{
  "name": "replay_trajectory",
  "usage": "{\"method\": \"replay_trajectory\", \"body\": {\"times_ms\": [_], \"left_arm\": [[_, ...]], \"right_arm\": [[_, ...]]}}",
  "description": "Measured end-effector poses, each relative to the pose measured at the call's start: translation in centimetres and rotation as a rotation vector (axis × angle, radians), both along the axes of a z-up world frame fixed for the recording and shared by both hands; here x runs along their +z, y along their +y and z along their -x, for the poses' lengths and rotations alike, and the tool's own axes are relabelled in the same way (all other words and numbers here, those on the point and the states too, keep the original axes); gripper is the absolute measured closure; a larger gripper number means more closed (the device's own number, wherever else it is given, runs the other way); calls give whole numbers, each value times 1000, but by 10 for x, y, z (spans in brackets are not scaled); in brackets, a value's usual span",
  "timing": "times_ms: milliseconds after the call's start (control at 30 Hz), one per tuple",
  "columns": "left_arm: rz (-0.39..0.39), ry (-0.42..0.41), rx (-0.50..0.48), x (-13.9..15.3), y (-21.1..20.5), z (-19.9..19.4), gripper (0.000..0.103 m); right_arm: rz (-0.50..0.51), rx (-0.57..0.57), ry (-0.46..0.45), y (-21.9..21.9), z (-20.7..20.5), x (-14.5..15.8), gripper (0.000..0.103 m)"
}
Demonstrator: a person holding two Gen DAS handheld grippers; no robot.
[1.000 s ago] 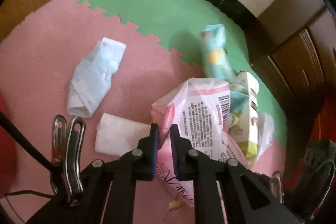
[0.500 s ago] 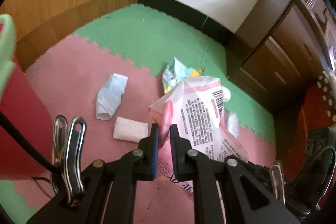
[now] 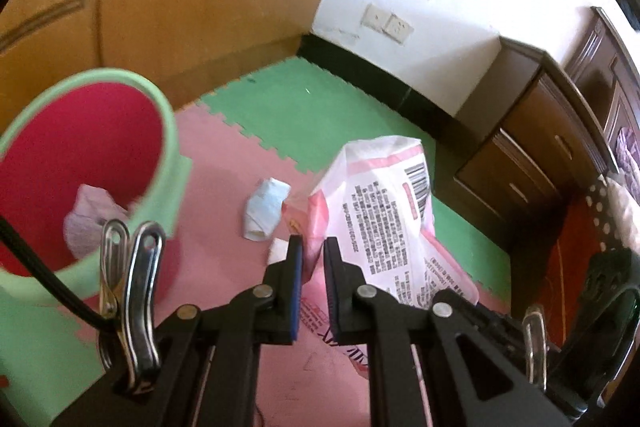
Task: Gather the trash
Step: 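Lift and carry the pink snack bag over the red bucket with both tools, then open both tools to drop the pink snack bag into the bucket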
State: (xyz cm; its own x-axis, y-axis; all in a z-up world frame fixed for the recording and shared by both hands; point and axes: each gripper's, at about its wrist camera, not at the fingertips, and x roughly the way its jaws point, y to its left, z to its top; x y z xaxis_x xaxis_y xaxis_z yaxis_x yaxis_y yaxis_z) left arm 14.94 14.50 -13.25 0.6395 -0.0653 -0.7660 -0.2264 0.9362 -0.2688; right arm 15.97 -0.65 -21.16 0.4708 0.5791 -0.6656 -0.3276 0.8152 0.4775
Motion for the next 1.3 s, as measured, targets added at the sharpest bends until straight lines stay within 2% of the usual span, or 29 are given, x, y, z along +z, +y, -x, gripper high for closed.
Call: {"method": "replay_trajectory", "body": {"times_ms": [167,333,600,1000,1167,1300], "left_arm": [[-20,-29,57,23,26,22,93],[-21,-32,128,30,56,34,93],[-30,-40,258,38,110,44,93],[-14,19,381,11,179,39,93],[-10,59,396,-6,190,35,93],[-5,83,398,-15,194,33,93]], "right_arm": [[-14,51,-45,25,5,22,92],[-11,119,-68,58,6,35,92],[16,241,-86,117,1,40,92],[49,335,-93,193,-20,24,92],[104,346,-107,214,-21,15,92],[108,338,-91,217,-22,10,90]]}}
